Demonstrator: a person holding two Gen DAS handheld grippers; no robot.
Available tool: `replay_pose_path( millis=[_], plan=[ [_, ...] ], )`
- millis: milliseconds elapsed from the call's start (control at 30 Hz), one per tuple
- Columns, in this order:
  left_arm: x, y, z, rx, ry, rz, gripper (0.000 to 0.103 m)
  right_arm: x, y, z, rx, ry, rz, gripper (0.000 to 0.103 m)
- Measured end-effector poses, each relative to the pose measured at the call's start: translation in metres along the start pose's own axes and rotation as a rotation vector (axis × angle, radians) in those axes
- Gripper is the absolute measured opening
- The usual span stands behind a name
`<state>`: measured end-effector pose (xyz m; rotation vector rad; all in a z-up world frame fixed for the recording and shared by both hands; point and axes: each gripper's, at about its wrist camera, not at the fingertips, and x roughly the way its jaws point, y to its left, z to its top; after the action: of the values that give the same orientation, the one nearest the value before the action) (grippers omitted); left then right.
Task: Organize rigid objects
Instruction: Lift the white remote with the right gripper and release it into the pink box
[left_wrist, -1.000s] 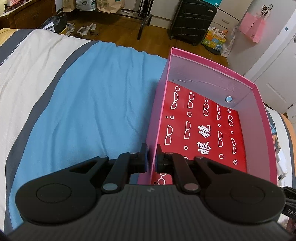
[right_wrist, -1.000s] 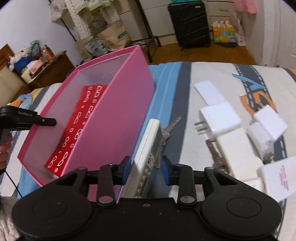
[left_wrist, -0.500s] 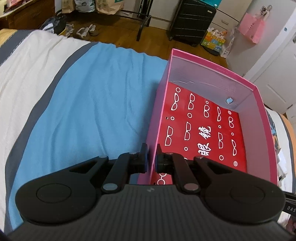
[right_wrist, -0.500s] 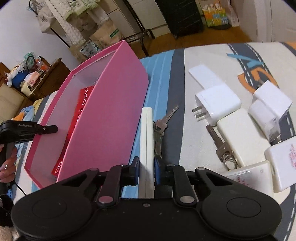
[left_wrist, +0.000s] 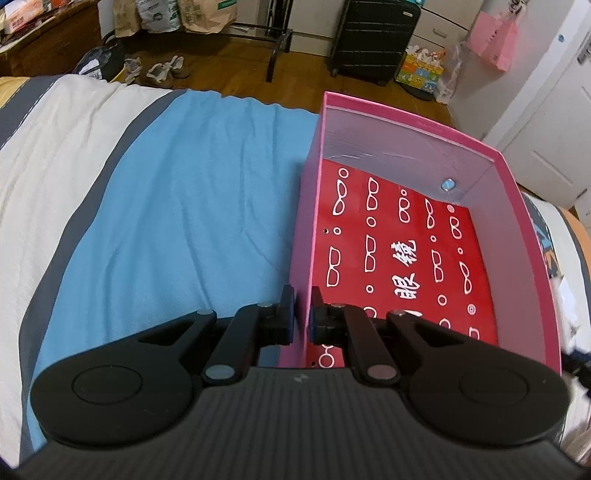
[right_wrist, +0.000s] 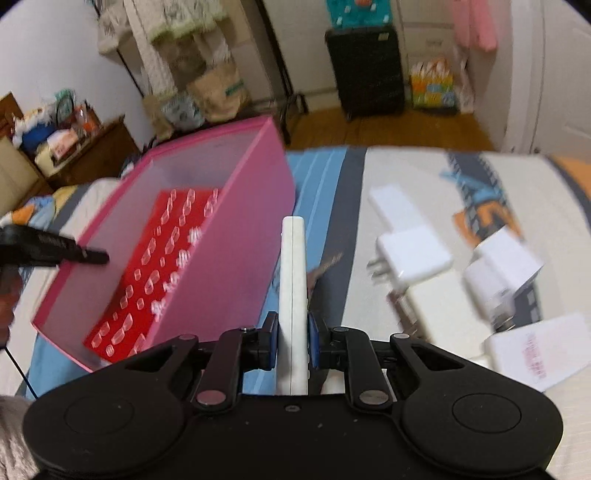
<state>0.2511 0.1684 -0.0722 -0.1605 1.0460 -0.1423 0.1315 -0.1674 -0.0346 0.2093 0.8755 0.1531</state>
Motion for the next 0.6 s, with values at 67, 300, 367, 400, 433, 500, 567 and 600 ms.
replay_pose_path(
  millis=[67,300,367,400,433,500,567,600],
  plan=[
    [0.000,0.000,-0.001,-0.001,0.002,-0.001,0.006,-0.014,0.002,0.002,0.016,-0.039,-0.020,0.020],
    [-0.001,-0.003,-0.003,0.004,-0.001,0.009,0.006,-0.063,0.049,0.028,-0.034,-0.183,0.055,0.020],
    [-0.001,-0.002,-0.004,0.004,0.001,0.002,0.006,-0.058,0.072,0.035,-0.073,-0.164,0.117,0.020],
    [-0.001,-0.001,-0.005,0.008,0.001,0.000,0.006,-0.052,0.084,0.038,-0.095,-0.142,0.142,0.020],
    [0.000,-0.001,-0.005,0.011,0.001,-0.001,0.006,-0.040,0.099,0.040,-0.134,-0.110,0.156,0.020],
    [0.001,0.001,-0.004,0.016,0.003,-0.008,0.006,-0.015,0.128,0.040,-0.229,-0.058,0.129,0.020],
    [0.003,0.004,-0.004,0.005,0.009,-0.018,0.006,0.017,0.155,0.033,-0.319,-0.007,0.068,0.020],
    [0.003,0.005,-0.004,0.003,0.011,-0.024,0.007,0.034,0.166,0.031,-0.354,0.019,0.048,0.020]
  ],
)
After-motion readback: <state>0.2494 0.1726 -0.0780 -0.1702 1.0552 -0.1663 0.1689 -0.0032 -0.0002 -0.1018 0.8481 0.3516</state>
